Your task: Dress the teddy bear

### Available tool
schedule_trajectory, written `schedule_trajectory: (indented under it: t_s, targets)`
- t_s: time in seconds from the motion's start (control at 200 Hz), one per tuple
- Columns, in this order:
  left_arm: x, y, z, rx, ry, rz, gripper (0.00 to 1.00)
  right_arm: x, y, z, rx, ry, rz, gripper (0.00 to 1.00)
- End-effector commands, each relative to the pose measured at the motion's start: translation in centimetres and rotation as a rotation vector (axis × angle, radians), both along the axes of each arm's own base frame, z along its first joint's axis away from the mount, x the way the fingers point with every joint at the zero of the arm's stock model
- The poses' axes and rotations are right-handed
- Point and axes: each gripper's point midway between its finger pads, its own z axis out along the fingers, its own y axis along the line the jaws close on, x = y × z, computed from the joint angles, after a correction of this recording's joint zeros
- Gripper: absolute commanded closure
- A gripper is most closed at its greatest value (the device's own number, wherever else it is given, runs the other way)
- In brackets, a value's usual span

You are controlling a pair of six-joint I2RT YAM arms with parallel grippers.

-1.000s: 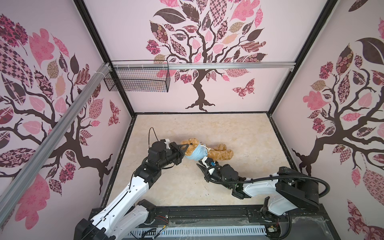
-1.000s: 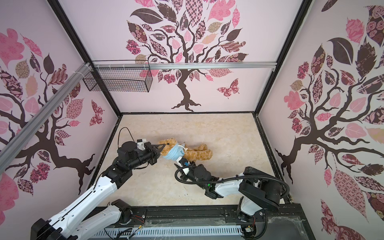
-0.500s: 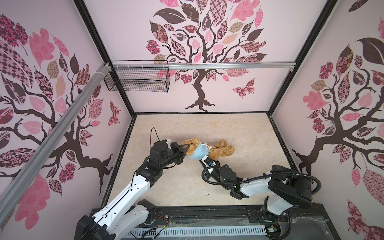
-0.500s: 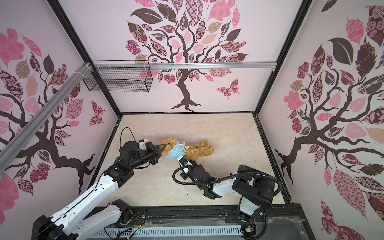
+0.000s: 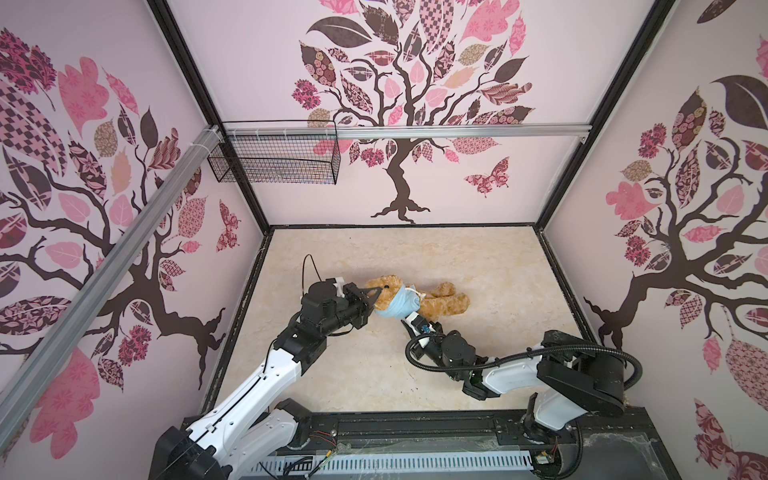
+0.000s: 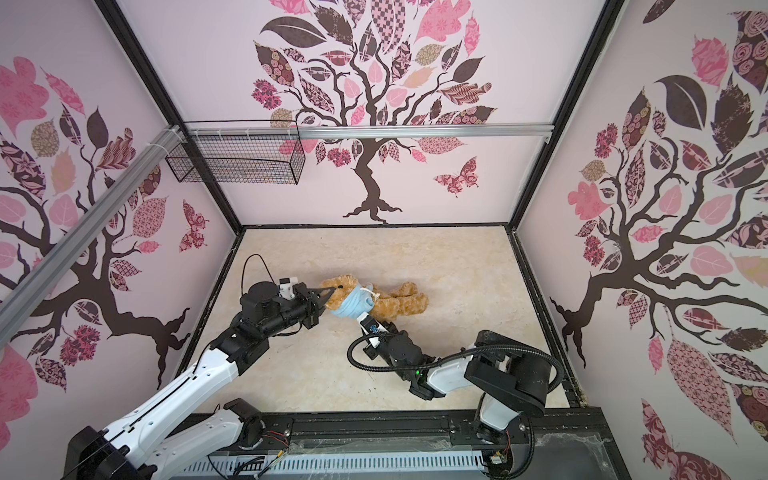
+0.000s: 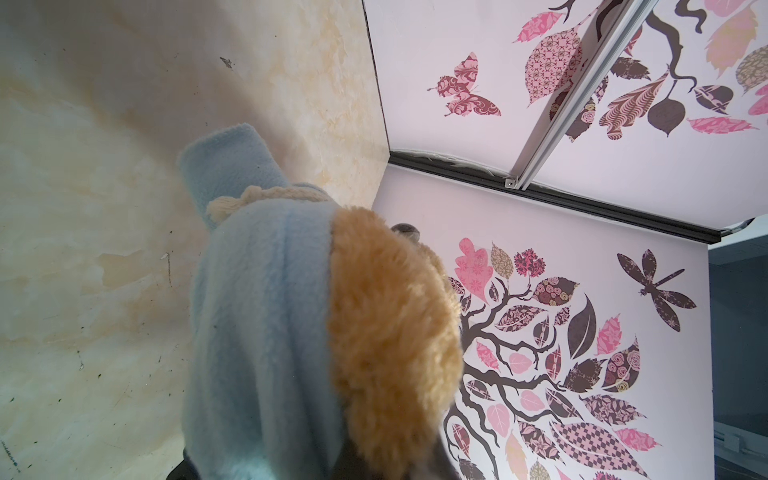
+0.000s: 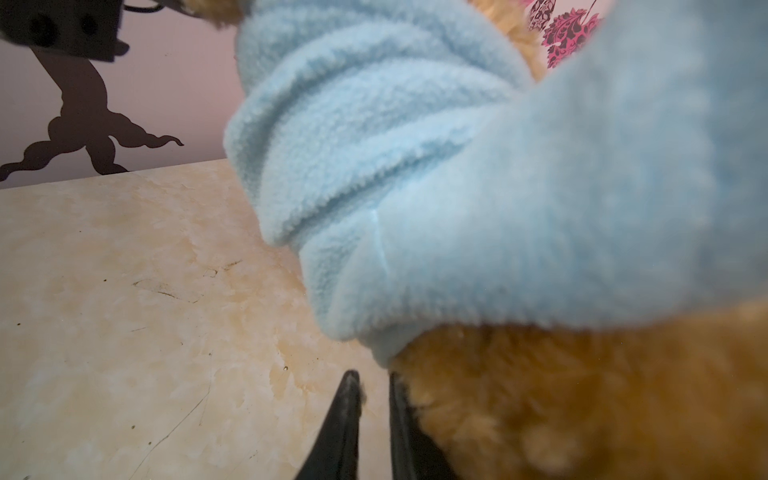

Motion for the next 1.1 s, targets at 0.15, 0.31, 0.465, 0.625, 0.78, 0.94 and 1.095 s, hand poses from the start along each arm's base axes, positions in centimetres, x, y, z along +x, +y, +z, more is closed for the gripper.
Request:
schedule_trajectory:
  t_s: [0.15,0.31,0.465,0.625,0.78,0.94,1.095]
  targets:
    - [0.0,-0.7,1.6,-0.038,-0.048,-0.02,1.0,0.9,0.7,2.7,0.033,-0.085,-0.033,0.85]
    - [0.0,-0.7,1.3,-0.038,-0.04,-0.018,1.0,1.2,0.6,3.2,0.026,-0.112,-0.046,0.87]
    - [0.0,-0.7,1.1,-0.036,-0.037,-0.017,1.0,1.4,0.5,4.2,0.036,-0.137,-0.055,0.87]
    - [-0.1,-0.7,1.0,-0.036,-0.034,-0.017,1.0,1.9,0.0,4.8,0.039,-0.154,-0.072,0.86]
    - [0.0,-0.6,0.6,-0.035,-0.022,-0.012,1.0,2.0,-0.4,5.1,0.047,-0.16,-0.072,0.81]
    - [0.0,-0.6,0.3,-0.037,-0.016,-0.008,1.0,1.8,-0.7,5.4,0.049,-0.177,-0.07,0.81]
    - [0.1,-0.6,0.2,-0.035,-0.014,-0.004,1.0,0.8,-0.6,5.2,0.033,-0.205,-0.006,0.85]
